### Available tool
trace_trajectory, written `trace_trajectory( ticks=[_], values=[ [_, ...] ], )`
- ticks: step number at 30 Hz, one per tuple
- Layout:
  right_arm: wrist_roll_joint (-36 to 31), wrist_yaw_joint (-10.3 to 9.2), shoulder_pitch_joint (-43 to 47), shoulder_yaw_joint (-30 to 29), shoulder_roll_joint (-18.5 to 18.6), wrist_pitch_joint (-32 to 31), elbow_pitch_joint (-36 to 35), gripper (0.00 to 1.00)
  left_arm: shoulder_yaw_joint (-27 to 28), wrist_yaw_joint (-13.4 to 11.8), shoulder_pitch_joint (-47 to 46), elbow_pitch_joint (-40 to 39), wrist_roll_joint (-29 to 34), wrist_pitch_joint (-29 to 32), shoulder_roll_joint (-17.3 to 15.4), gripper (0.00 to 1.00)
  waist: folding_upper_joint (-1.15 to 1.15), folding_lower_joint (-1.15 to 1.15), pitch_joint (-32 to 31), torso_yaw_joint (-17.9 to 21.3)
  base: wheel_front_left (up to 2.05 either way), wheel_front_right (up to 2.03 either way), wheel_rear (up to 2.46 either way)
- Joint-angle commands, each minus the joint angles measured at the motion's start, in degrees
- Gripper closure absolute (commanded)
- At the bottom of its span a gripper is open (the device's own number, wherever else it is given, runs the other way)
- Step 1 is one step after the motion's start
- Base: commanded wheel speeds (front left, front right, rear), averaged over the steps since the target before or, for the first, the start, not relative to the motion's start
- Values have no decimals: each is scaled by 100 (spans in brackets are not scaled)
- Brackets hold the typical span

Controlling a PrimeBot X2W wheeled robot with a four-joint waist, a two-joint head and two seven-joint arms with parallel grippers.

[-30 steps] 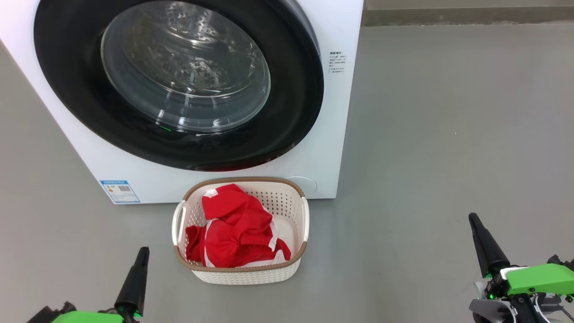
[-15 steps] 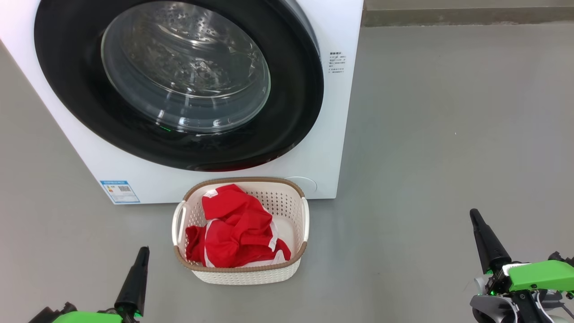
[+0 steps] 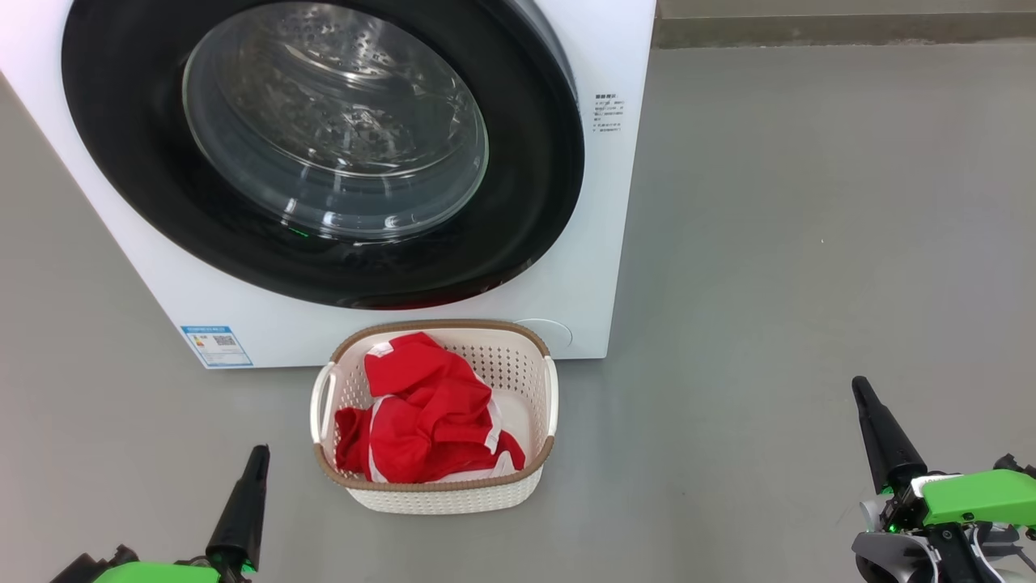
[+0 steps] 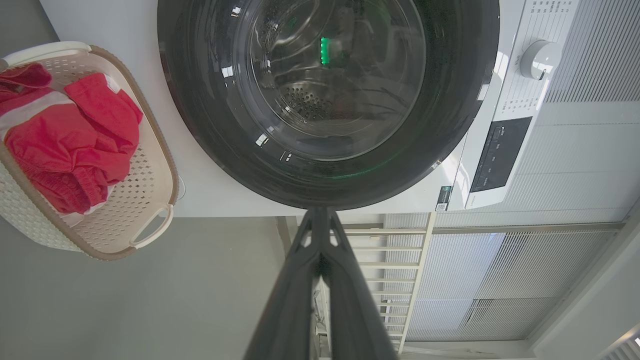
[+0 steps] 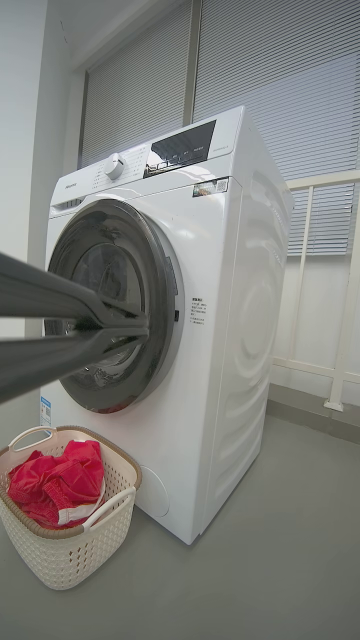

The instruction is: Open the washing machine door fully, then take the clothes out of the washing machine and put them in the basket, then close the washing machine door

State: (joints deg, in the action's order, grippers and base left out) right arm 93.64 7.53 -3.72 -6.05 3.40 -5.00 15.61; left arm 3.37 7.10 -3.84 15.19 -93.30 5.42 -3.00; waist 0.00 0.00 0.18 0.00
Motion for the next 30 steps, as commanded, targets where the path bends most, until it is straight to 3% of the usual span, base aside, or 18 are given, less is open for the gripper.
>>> trace_trajectory(
  ticks=[1,30],
  values=[
    [-22,-4,-233,103,57,-27,-167,100,205,38,-225,-119,22,18,-68,100,0,0,0,0,0,0,0],
    [-63,-4,-237,55,23,-66,-164,100,242,38,-229,-117,53,48,-42,100,0,0,0,0,0,0,0]
  ],
)
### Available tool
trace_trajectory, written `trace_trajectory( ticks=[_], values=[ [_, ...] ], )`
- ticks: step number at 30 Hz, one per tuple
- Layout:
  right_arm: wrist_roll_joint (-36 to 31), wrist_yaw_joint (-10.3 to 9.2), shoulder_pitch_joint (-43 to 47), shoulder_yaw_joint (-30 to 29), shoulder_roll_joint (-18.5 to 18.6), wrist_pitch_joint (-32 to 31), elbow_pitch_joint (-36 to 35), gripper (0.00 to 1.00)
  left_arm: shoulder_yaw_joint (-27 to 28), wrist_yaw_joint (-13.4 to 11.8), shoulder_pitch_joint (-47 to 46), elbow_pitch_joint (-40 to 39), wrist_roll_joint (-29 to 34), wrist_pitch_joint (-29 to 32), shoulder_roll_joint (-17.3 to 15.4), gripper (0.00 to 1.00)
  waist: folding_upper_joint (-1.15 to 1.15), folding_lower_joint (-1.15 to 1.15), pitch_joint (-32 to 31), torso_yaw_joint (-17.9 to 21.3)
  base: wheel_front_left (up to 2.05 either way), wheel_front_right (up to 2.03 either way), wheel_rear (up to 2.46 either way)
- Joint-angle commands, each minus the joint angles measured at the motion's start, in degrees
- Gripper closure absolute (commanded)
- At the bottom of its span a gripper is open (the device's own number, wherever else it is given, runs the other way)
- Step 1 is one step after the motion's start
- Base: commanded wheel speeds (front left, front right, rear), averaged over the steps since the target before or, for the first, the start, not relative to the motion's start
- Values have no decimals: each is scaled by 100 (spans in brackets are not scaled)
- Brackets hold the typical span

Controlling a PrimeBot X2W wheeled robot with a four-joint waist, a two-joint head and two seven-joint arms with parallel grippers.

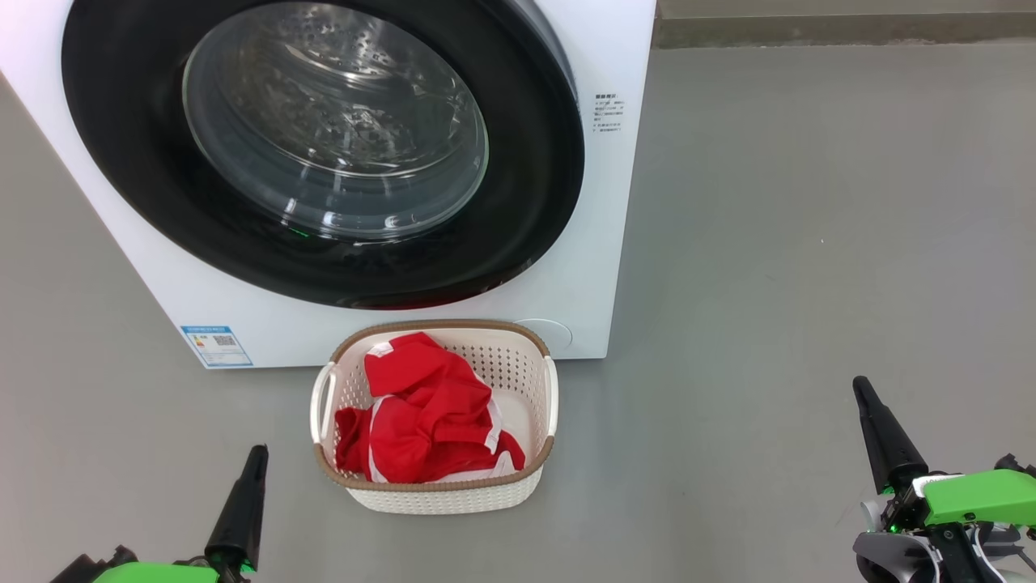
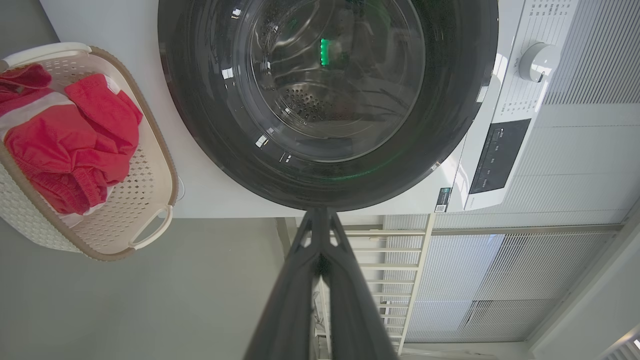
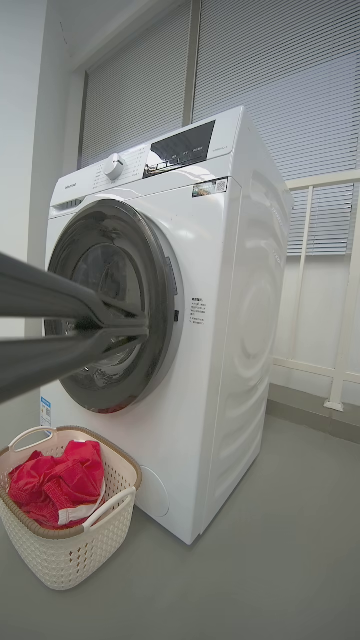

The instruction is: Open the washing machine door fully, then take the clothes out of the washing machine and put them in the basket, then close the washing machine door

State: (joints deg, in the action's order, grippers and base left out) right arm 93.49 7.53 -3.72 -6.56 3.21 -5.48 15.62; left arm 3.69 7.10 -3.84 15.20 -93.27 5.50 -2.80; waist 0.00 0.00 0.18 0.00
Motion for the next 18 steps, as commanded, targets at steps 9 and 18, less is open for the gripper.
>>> trace_trajectory(
  ticks=[9,18],
  values=[
    [-58,-4,-238,94,33,-29,-164,100,220,38,-229,-118,58,48,-57,100,0,0,0,0,0,0,0],
    [-66,-4,-239,84,26,-37,-164,100,227,38,-230,-118,64,54,-51,100,0,0,0,0,0,0,0]
  ],
)
